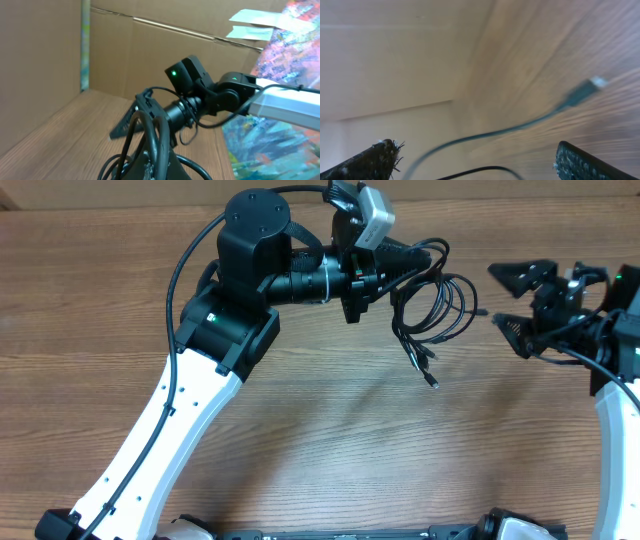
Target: Untangle cables
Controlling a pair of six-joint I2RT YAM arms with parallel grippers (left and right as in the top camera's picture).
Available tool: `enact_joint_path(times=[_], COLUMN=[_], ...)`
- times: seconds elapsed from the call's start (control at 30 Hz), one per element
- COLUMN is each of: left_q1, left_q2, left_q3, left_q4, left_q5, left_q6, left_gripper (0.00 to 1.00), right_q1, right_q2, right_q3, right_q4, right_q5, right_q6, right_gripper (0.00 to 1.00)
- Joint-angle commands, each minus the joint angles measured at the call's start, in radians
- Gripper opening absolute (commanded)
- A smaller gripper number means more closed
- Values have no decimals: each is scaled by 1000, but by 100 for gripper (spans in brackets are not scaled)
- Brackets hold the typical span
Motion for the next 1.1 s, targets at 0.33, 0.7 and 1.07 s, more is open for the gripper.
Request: enact_joint_path(times=[0.33,0.7,1.07], left_q1=[5,2,-85], left_q2=[-4,-4,-4], left_q3=[15,15,15], left_q4=[-6,-25,-30], left_q5=[-266,-386,-431], left_q6=[-294,-721,-848], left_gripper=[4,4,4], right_q1=[114,207,208], right_q2=[-272,-500,-492], right_q3=[8,8,8], right_q4=[-102,-162,-243], right_q5=[231,271,181], right_q6=[-204,-469,-623], right_gripper=[100,100,95])
